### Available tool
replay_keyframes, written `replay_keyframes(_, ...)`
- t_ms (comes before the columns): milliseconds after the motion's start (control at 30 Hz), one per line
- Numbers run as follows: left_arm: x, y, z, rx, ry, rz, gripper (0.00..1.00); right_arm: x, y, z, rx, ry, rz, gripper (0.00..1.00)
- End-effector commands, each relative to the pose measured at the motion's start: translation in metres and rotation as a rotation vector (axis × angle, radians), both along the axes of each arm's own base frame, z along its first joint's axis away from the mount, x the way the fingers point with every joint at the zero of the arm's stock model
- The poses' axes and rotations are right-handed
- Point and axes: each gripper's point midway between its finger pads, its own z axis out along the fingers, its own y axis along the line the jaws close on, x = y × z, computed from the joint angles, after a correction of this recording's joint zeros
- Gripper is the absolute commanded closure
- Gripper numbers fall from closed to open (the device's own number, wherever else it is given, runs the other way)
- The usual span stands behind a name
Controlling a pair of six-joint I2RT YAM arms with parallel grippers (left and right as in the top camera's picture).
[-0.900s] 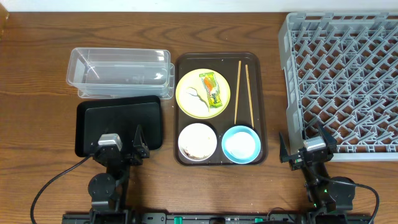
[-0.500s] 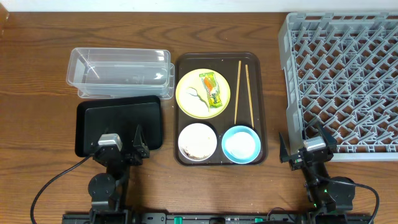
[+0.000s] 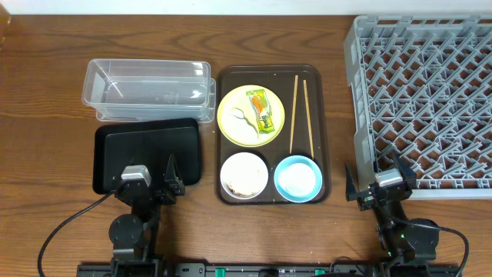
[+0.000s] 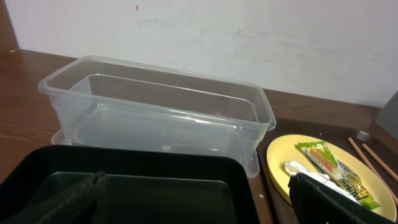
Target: Sort waste into correct bins and load items into the dishwasher rack
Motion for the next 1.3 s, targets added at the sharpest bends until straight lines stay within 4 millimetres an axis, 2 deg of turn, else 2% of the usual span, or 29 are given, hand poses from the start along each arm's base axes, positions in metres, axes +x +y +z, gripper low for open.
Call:
replay_keyframes(0, 0.000, -0.001, -0.016, 0.012, 0.036, -0.009, 0.06, 0.001, -0.004, -0.001, -0.002, 0.002, -0.016, 0.01)
replay_keyframes(833, 0.000, -0.001, -0.016, 0.012, 0.036, -0.009, 0.06, 0.001, -0.004, -0.001, -0.002, 0.002, -0.016, 0.01)
replay_keyframes(900, 0.000, -0.001, -0.015, 0.011, 0.034, -0.009, 0.06, -0.001, 0.005, 0.005, 0.003, -0.024, 0.034, 0.01)
replay_keyframes(1000, 0.000, -0.013, -0.014, -0.002, 0.028, -0.079, 0.06, -0.013, 0.036, 0.020, 0.009, -0.086, 0.230, 0.01)
replay_keyframes(1100, -0.005, -0.047, 0.003, -0.017, -0.039, -0.280, 0.06, -0.032, 0.065, 0.036, 0.000, -0.157, 0.425, 0.01)
replay_keyframes(1167, -0.010, -0.062, 0.029, -0.027, -0.130, -0.372, 0.06, -0.035, 0.066, 0.047, 0.094, -0.152, 0.444, 0.01)
replay_keyframes(1267, -0.017, -0.063, 0.077, -0.102, -0.250, -0.381, 0.06, -0.036, 0.061, 0.069, 0.228, -0.127, 0.411, 0.01)
